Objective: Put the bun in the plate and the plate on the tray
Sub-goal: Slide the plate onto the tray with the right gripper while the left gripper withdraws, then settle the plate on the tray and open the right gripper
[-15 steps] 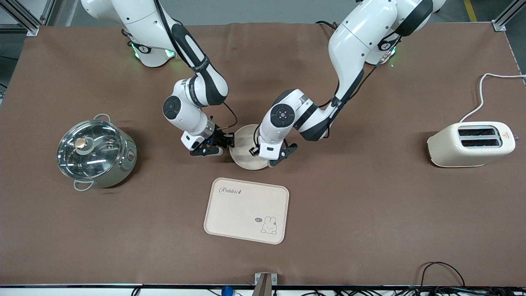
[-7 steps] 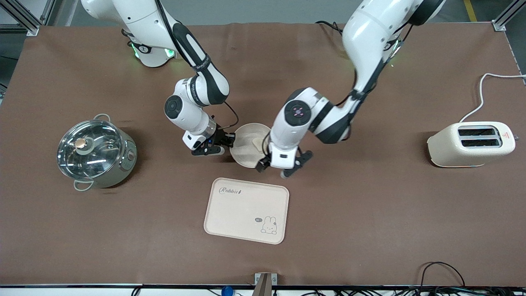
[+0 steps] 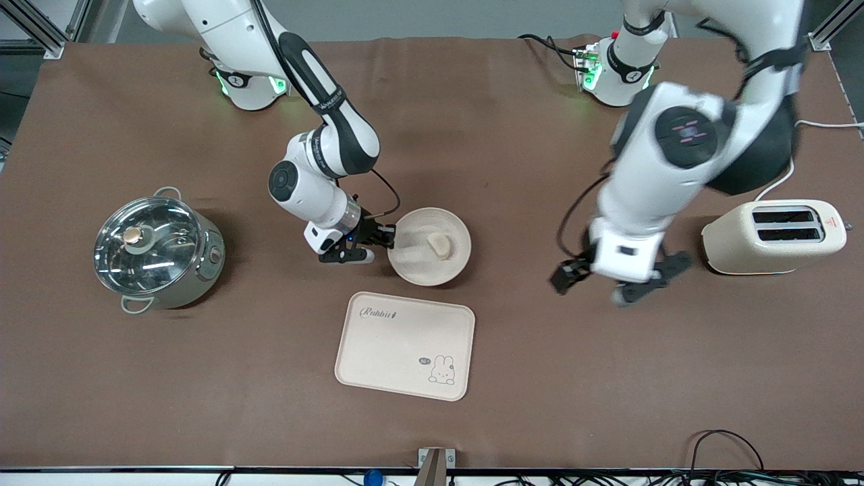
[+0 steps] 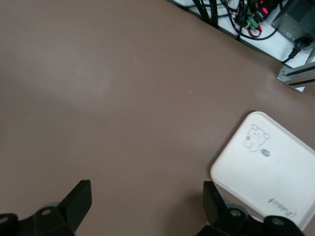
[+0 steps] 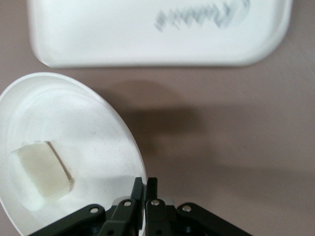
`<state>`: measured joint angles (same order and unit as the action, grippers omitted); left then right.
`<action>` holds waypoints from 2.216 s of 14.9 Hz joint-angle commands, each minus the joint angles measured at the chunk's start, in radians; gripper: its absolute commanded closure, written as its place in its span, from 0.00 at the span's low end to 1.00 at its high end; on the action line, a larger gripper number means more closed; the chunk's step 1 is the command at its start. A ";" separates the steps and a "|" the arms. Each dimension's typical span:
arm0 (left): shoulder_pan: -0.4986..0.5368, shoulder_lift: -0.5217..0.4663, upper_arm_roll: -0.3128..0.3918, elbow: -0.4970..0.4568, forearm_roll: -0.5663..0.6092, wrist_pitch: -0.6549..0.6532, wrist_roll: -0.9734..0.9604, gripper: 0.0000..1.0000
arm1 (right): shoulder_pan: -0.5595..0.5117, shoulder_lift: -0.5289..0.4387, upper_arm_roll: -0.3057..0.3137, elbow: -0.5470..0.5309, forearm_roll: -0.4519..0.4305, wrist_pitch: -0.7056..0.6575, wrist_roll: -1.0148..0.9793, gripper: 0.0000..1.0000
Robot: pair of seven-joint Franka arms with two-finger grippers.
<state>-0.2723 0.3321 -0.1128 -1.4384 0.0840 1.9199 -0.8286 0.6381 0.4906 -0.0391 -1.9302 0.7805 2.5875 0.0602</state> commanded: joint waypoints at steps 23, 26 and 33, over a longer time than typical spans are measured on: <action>0.219 -0.370 0.030 -0.033 -0.047 -0.467 0.779 0.00 | -0.186 0.543 -0.079 0.806 -0.311 -0.296 0.194 1.00; 0.219 -0.367 0.030 -0.033 -0.047 -0.464 0.778 0.00 | -0.189 0.545 -0.081 0.803 -0.313 -0.299 0.191 1.00; 0.220 -0.367 0.031 -0.034 -0.047 -0.464 0.778 0.00 | -0.186 0.513 -0.081 0.757 -0.311 -0.306 0.204 0.19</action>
<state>-0.0539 -0.0253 -0.0853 -1.4676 0.0510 1.4602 -0.0625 0.4640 1.0114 -0.1325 -1.1635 0.4666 2.2820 0.2480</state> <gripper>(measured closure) 0.000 0.714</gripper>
